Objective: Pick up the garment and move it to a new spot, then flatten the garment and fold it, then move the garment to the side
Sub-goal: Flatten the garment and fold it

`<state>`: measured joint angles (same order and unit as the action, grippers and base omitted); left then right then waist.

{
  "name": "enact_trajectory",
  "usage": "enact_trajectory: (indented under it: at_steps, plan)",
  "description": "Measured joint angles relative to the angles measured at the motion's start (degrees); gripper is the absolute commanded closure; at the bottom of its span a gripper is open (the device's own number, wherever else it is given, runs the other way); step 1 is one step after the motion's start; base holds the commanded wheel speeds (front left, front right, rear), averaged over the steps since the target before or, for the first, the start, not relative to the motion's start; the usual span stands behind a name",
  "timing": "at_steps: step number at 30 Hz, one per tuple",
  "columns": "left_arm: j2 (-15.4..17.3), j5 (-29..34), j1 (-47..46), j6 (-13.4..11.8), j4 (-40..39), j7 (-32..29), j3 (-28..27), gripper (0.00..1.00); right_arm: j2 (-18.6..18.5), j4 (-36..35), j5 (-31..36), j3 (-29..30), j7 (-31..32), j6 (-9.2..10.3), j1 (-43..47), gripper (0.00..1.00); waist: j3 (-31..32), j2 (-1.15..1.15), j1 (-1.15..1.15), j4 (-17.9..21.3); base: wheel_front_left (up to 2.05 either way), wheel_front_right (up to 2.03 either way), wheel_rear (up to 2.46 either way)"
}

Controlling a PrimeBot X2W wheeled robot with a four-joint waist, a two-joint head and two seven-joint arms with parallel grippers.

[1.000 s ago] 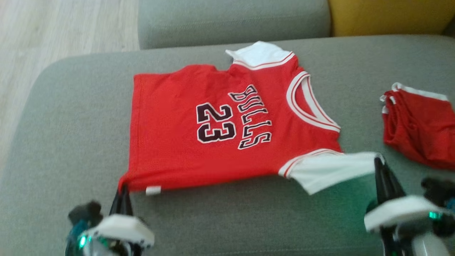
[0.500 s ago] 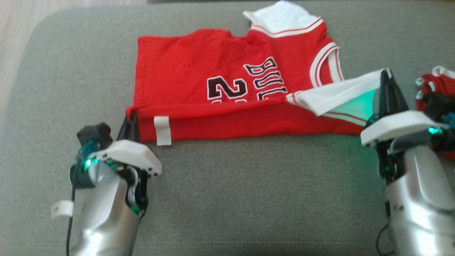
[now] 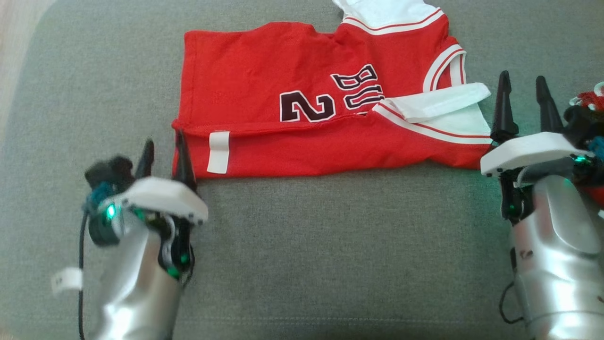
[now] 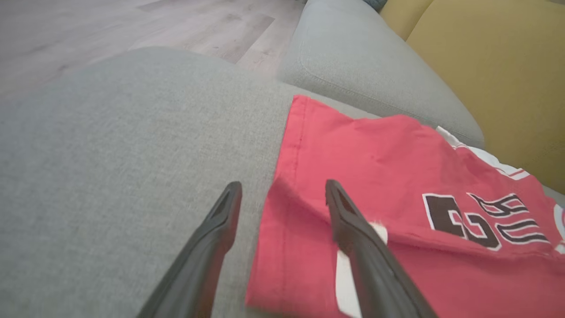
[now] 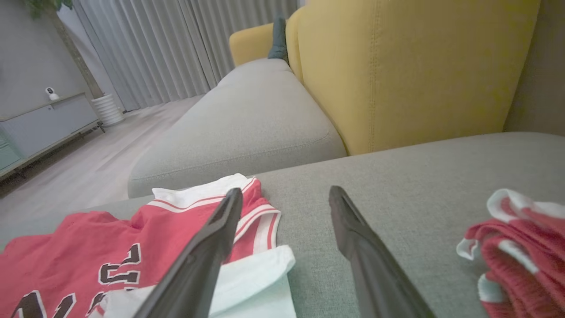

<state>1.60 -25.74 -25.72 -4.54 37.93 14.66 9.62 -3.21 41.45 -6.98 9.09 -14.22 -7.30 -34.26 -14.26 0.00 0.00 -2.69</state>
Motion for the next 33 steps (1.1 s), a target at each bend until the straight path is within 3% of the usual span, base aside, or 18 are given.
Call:
enact_trajectory:
  at_steps: [4,12,33]
  plan:
    - [0.03,-2.19,4.46,0.34,0.41,0.0,1.78,0.0,0.0,-2.91,-0.01,-0.78,-0.16,0.0,4.1,0.0,0.43,0.0,0.0,-0.05,0.0,0.0,0.0]
    - [0.09,-3.43,5.53,0.07,2.54,-0.01,1.22,0.0,0.12,-1.47,0.51,-2.66,-0.16,0.0,11.28,0.0,1.24,0.0,0.0,1.01,0.0,0.0,0.0]
    - [0.21,-5.79,2.47,0.59,4.88,0.24,3.14,0.0,0.21,9.48,2.48,-5.46,-0.15,0.0,5.26,0.0,-1.31,0.0,0.0,1.13,0.0,0.0,0.0]
